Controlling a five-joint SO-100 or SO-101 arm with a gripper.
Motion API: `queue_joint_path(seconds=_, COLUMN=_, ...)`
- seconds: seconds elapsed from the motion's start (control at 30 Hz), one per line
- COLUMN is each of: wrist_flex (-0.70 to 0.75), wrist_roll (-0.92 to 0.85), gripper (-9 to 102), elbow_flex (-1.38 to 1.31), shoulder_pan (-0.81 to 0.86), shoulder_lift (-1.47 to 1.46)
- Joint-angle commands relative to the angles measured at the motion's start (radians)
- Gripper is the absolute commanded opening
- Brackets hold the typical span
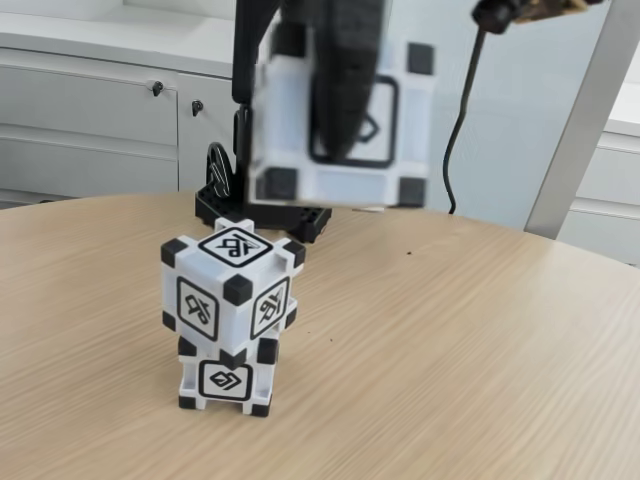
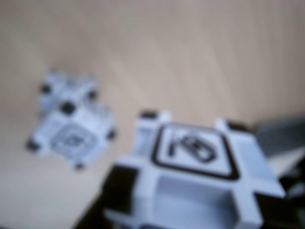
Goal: Stack cubes from left to right.
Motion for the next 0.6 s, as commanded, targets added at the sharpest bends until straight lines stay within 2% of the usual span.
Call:
queue_joint_path(seconds=0.0, wrist_flex=0.012, wrist_roll=-0.023, gripper=18, elbow_flex=-0.051, shoulder_pan=0.043, shoulder_lift=0.049)
queue_joint_path(seconds=0.3, wrist_flex=0.014, wrist_roll=-0.038, gripper=18, elbow_flex=-0.035, shoulder_pan=0.118, shoulder_lift=0.097)
queue_joint_path(seconds=0.57, wrist_flex=0.009, wrist_roll=-0.058, gripper=19, elbow_flex=0.273, shoulder_pan=0.112, shoulder_lift=0.360)
